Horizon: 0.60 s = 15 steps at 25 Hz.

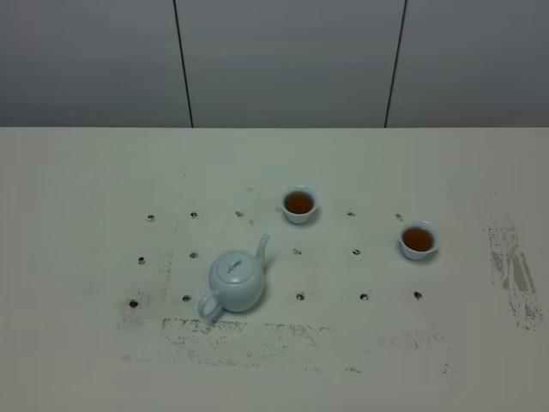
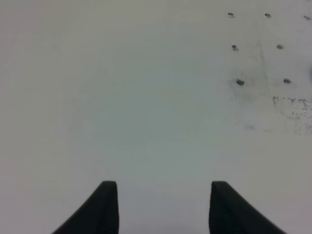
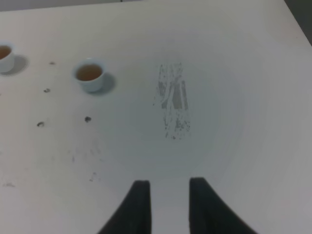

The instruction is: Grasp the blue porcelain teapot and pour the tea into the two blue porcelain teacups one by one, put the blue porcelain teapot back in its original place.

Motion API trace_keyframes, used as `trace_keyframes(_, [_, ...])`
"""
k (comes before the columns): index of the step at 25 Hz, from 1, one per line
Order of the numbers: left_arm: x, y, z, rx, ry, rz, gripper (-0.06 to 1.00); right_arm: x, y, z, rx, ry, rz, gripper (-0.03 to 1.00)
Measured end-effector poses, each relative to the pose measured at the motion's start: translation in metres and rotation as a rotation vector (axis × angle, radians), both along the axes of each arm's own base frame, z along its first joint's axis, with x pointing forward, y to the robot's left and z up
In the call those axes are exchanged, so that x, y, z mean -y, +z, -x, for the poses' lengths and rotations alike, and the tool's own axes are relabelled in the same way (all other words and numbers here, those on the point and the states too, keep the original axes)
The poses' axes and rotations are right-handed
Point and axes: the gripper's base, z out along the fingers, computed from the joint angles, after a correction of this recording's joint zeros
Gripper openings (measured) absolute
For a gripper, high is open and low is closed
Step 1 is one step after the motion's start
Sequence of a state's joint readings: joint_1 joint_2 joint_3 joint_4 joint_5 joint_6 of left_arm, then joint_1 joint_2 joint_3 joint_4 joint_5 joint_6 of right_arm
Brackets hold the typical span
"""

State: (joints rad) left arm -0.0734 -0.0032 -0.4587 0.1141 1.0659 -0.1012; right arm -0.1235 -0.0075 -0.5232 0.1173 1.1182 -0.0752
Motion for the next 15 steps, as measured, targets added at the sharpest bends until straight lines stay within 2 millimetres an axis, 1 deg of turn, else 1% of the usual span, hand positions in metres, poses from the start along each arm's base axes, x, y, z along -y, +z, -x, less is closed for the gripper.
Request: trace_keyframes(15, [0.0000,0.0000,0.0001,0.000,0.000,-0.007,0.49,0.0000,0.0000,0.0000,0.000,0.000,0.000,0.21])
